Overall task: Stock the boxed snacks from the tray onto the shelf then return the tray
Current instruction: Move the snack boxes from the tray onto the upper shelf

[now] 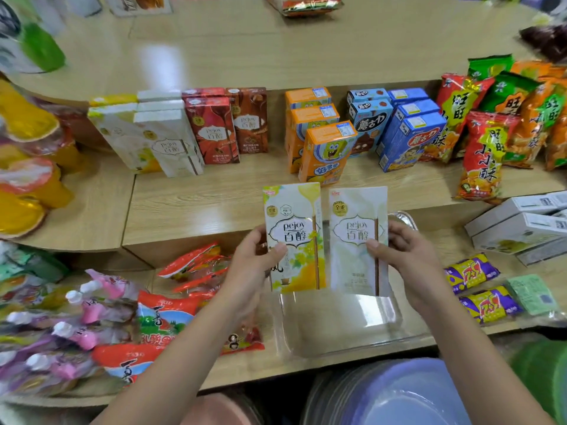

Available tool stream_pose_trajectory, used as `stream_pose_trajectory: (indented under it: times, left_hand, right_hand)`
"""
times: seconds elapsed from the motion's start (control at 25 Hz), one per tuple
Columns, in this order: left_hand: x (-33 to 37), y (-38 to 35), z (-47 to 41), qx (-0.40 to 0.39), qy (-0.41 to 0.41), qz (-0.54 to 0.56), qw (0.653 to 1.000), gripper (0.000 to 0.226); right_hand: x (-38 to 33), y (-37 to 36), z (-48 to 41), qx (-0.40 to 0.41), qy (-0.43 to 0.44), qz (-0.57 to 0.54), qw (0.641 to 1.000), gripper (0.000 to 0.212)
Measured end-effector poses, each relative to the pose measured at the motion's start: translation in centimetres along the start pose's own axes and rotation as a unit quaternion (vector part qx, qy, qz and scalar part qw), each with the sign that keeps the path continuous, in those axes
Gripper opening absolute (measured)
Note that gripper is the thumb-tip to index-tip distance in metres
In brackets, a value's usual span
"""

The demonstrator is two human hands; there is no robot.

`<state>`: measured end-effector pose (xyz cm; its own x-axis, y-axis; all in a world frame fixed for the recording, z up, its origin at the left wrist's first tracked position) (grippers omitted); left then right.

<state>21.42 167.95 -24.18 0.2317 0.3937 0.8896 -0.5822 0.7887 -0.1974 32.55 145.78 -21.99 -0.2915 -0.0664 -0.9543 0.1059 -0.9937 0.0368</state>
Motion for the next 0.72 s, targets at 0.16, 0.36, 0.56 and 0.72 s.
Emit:
stream_pose_trajectory:
  times: [0.16,0.36,0.56,0.72]
  left_hand:
    - [3.6,5.4,0.3,0.035,-0.058,0.016,0.998,0.036]
    - [6.5,13.3,-0.4,0.099,-0.098,0.042,0.989,0.035]
    - [7.8,19.5,-1.7,0.17,-0.148,0.049,0.973,0.032]
    - [8.5,22.8,-4.0,0.23,-0.18,0.007,0.956,0.034]
  right_hand:
    - [-1.8,-5.9,0.6,-0.054,0.02,-0.027,0.998,0.04]
    - [-2.3,-14.8,1.5,-0.127,0.036,-0.034,0.991,0.035]
    - [-2.6,-21.6,1.1,-0.154,0.061,-0.005,0.986,0.04]
    - [-2.7,-26.4,-0.1,-0.158,0.094,0.027,0.983,0.039]
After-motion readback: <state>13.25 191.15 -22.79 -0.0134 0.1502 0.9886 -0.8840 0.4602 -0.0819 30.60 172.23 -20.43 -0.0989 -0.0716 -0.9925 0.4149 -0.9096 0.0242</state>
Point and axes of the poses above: each hand's wrist, its own z-axis away from the middle knuckle, its own y-axis out of the back of the hand, x = y × z, the point moved 4 cm from there along -z, towards the middle knuckle, and after that the axes turned 9 degrees about x, right-handed, at the moved point
